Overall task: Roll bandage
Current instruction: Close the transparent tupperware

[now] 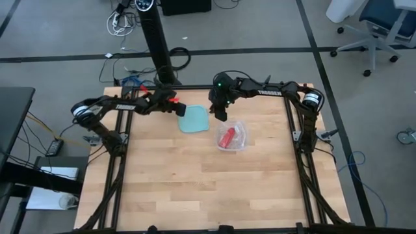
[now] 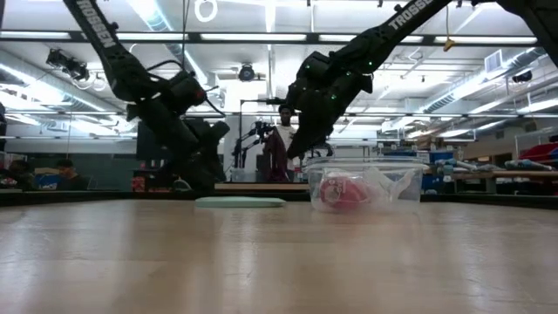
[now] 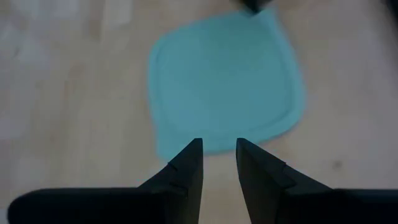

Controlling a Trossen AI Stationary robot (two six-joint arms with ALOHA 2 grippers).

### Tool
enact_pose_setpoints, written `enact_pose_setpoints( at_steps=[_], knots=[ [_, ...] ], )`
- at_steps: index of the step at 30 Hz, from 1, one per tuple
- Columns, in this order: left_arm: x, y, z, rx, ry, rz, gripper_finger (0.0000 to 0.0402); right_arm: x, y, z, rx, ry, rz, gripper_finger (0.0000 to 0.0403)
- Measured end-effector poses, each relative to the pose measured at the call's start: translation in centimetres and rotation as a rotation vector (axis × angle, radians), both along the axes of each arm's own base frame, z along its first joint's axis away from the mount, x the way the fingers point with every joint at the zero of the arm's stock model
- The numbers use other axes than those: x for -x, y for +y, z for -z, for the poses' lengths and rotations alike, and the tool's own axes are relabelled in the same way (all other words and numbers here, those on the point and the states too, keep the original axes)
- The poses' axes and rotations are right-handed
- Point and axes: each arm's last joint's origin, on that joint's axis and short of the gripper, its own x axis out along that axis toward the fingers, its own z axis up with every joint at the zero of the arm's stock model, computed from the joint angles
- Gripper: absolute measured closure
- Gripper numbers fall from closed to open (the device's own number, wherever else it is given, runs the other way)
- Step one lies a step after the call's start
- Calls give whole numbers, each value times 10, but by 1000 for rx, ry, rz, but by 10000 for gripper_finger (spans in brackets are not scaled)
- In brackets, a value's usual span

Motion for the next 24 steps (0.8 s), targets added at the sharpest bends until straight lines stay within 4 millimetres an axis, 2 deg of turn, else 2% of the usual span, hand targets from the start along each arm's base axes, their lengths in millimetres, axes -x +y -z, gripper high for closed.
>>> enact_pose_setpoints(
  at_steps=[5, 11, 16, 24],
  knots=[
    [6, 12, 8, 57, 79, -9, 220, 1, 6, 3, 55, 65, -9, 308],
    [22, 20, 12, 139, 116, -18, 220, -7, 0, -4, 141, -44, -21, 306],
    [17, 18, 16, 170, 86, 38, 220, -8, 2, -4, 145, -56, -53, 307],
    [9, 16, 24, 157, 94, 51, 220, -12, -1, 11, 125, -26, -39, 307]
  ],
)
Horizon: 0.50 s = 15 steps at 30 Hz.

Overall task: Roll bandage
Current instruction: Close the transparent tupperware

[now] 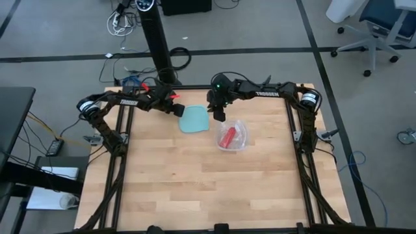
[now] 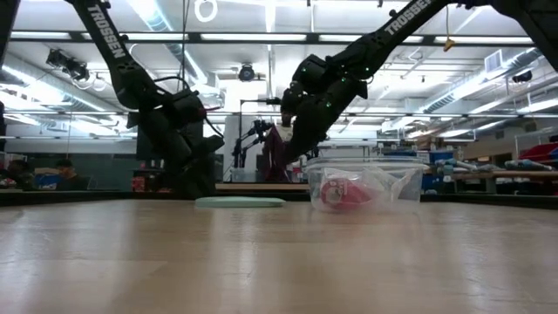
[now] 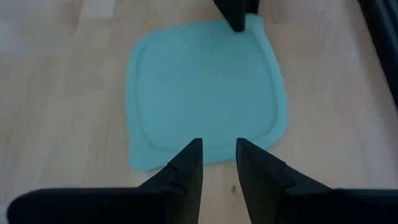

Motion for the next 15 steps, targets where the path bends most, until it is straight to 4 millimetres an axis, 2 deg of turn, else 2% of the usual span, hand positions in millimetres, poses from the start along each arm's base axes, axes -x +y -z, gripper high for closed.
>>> enact_pose_setpoints(
  at_steps=[8, 15],
  knots=[
    [-3, -2, 0, -34, 10, 16, 230, -7, 4, 14, -9, 16, -22, 308],
    [-5, -4, 1, -61, 31, 22, 302, -6, 5, 17, -15, 30, -32, 310]
  ],
)
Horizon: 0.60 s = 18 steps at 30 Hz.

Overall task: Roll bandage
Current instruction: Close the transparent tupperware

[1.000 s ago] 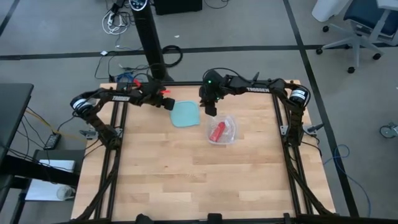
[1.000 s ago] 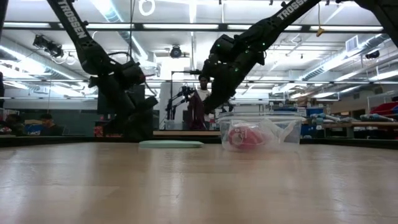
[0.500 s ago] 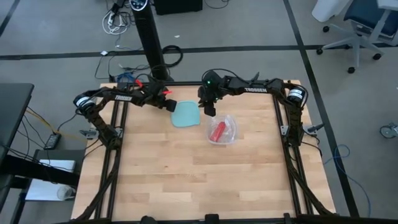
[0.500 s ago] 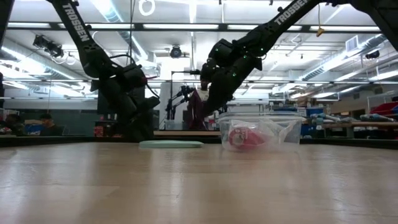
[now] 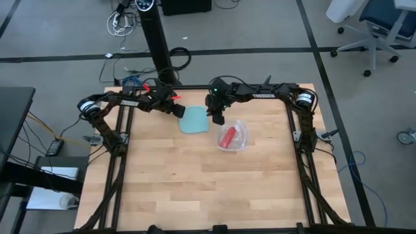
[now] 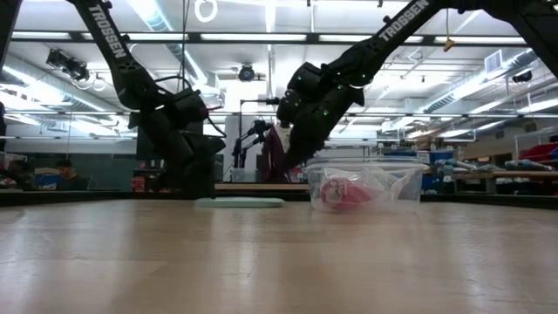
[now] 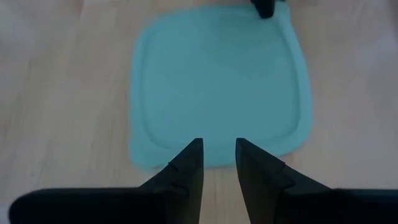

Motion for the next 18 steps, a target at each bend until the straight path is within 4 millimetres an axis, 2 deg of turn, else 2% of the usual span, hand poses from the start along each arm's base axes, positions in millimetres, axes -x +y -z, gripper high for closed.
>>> enact_pose_setpoints(
  at_steps=[11, 18],
  knots=[
    [-2, 1, -1, -34, -8, 35, 396, 2, 1, 2, -10, 20, -2, 312],
    [-1, 0, 1, -28, -1, 36, 401, 1, 1, 1, -9, 18, -2, 312]
  ],
)
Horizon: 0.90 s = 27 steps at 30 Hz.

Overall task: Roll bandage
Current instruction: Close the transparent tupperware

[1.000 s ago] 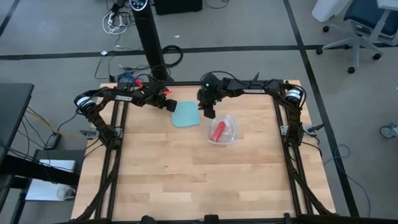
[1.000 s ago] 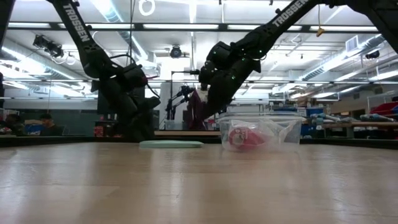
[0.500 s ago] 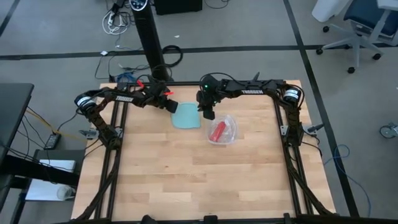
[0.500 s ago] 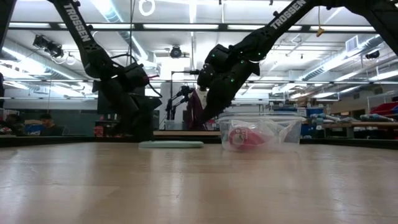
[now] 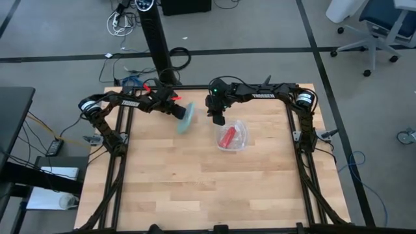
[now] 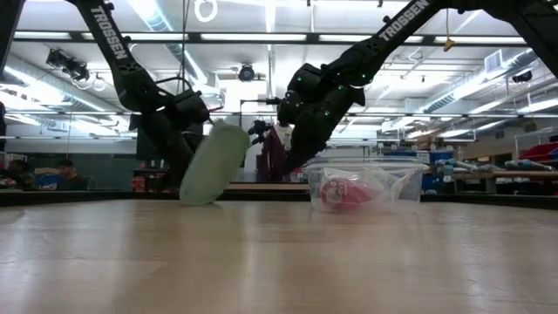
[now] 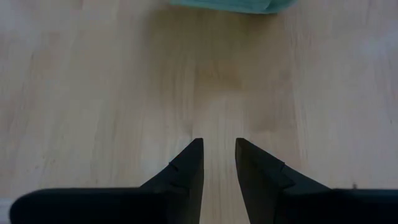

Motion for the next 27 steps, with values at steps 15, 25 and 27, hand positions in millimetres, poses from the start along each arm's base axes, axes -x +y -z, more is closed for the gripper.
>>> enact_pose_setpoints(
  at_steps=[15, 25, 27],
  knots=[
    [-1, -6, -1, 125, -85, 107, 401, -4, 4, -8, 6, 5, -38, 312],
    [11, -24, -30, 88, -56, 289, 401, -8, 6, -21, 9, -1, -103, 312],
    [12, -34, -39, 74, -38, 337, 401, -8, 11, -20, 7, 15, -137, 312]
  ],
)
